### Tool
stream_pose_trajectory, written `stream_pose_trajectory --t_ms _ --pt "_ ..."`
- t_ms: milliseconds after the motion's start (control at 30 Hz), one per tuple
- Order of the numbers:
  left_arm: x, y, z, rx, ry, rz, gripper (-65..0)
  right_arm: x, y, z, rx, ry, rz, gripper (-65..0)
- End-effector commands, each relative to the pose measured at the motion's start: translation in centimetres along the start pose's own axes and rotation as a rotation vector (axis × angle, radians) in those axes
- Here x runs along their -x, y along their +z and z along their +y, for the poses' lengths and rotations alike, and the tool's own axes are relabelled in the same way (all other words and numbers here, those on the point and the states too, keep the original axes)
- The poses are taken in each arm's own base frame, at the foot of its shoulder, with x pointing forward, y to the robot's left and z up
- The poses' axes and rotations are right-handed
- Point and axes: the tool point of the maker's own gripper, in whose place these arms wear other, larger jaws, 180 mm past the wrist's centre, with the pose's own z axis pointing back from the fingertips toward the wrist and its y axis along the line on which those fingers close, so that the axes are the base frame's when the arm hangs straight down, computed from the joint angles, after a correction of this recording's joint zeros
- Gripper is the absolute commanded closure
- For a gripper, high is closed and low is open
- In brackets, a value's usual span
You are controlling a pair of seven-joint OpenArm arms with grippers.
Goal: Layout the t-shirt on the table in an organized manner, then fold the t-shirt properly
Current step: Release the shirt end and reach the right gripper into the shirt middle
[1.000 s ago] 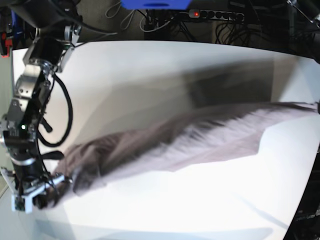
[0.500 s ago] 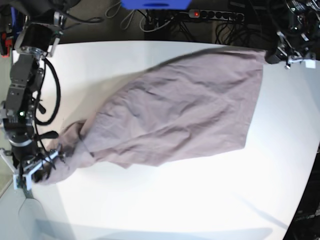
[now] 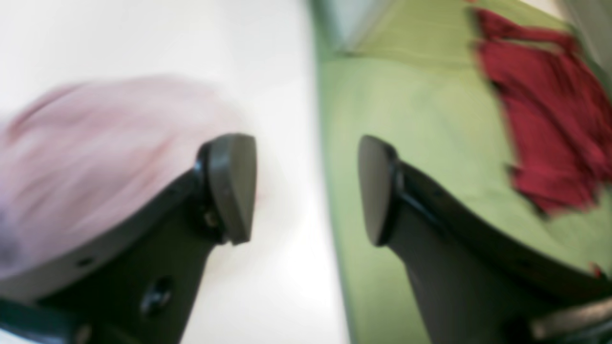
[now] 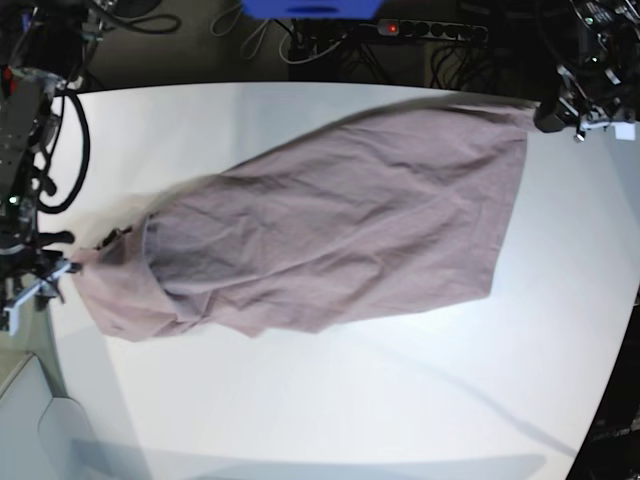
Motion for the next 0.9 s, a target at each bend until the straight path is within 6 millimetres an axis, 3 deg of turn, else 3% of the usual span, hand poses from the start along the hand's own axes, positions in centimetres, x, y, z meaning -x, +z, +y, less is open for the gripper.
stream_pose_trajectory --t_ms 0,67,167,333,467,667,867 --pt "-0.8 0.5 -0.9 0.024 -0.014 -0.018 -0.3 -3.3 0.3 -0.3 -0.001 -0.008 -0.102 -36.1" --pt "-0.8 0.5 -0.9 0.023 -0.015 -0.016 -0.3 -4.6 0.2 2.4 -0.078 0.05 -0.131 -37.3" --pt "-0.8 0.5 -0.9 0.024 -0.015 -0.016 -0.3 -6.4 1.0 10.4 -0.287 0.18 -0.183 -37.6" --pt "-1.1 0.4 -1.3 0.032 -0.021 -0.025 -0.3 -6.3 2.9 23.7 -0.589 0.301 -0.18 -37.7" --pt "-1.2 0.4 -1.6 0.038 -0.025 -0.028 -0.3 -6.1 3.8 32.1 -0.762 0.353 -0.136 -37.7" --pt "-1.1 0.4 -1.5 0.037 -0.022 -0.026 -0.3 -4.9 5.6 41.2 -0.959 0.411 -0.056 -37.6" --pt "-1.0 0.4 -1.1 0.03 -0.016 -0.024 -0.3 -1.5 6.6 46.4 -1.081 0.396 -0.025 -37.6"
